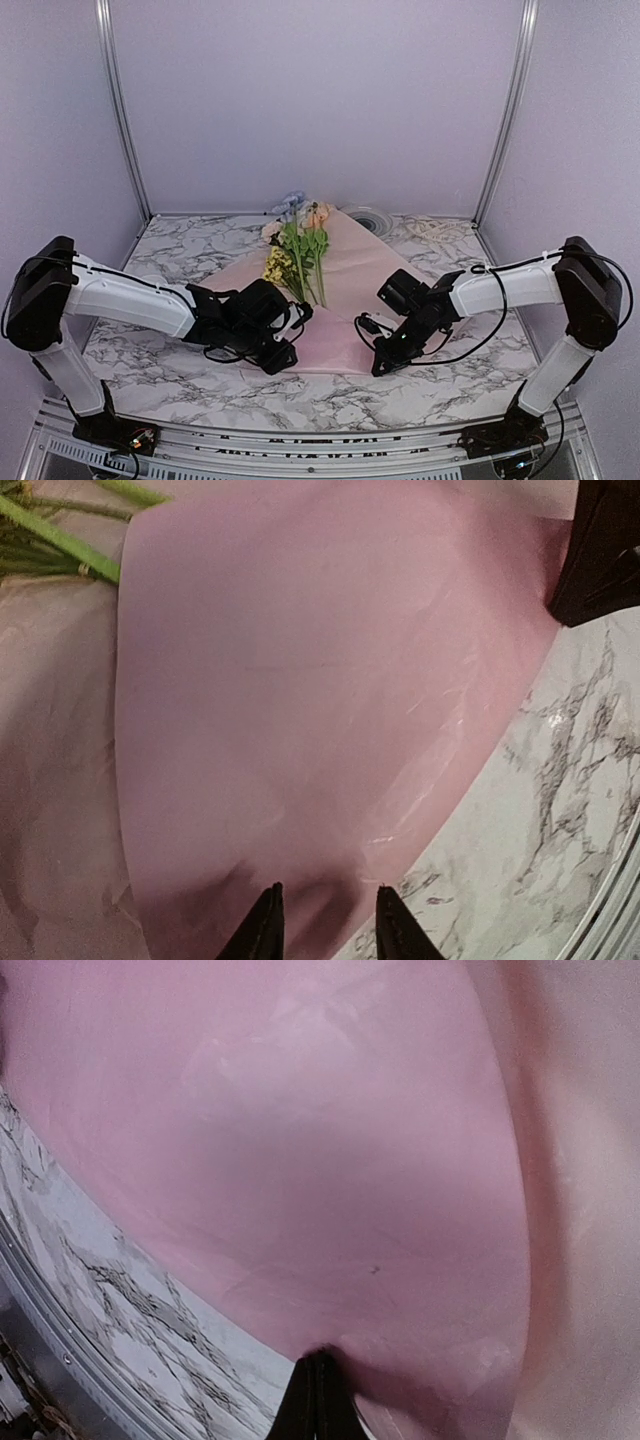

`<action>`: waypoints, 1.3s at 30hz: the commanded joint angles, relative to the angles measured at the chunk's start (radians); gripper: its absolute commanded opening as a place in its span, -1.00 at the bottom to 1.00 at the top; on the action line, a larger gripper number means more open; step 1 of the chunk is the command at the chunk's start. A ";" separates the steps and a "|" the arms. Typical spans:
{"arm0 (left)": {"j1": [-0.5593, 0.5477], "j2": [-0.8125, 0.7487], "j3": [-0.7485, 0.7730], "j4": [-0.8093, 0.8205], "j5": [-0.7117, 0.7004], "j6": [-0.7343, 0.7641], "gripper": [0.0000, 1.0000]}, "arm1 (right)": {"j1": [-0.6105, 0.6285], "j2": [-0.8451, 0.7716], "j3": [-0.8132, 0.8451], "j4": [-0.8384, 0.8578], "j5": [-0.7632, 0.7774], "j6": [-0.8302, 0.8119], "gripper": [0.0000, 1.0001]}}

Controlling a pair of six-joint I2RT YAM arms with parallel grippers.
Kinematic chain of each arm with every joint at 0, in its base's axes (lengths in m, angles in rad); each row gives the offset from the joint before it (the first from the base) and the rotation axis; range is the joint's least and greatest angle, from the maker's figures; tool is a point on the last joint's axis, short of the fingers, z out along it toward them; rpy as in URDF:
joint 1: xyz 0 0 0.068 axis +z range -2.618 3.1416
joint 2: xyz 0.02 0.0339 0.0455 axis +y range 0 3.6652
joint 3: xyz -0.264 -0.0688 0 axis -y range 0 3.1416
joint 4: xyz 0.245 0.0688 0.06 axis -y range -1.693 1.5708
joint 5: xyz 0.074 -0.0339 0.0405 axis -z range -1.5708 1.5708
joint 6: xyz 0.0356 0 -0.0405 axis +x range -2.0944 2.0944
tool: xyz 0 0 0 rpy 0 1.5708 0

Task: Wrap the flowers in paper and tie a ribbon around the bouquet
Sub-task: Press the fold line of the 1/4-folded wrapping paper.

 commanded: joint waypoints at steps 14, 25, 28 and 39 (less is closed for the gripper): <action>-0.019 0.345 0.363 -0.063 0.027 0.144 -0.33 | -0.004 -0.053 0.051 -0.043 0.141 0.090 -0.97; -0.018 0.361 0.325 -0.063 0.059 0.106 -0.33 | -0.005 -0.205 0.128 -0.327 0.547 0.300 0.73; -0.018 0.359 0.319 -0.054 0.078 0.110 -0.33 | -0.010 -0.233 0.093 -0.316 0.518 0.417 0.70; -0.018 0.345 0.312 -0.036 0.087 0.131 -0.33 | -0.082 -0.221 0.042 -0.234 0.326 0.624 0.30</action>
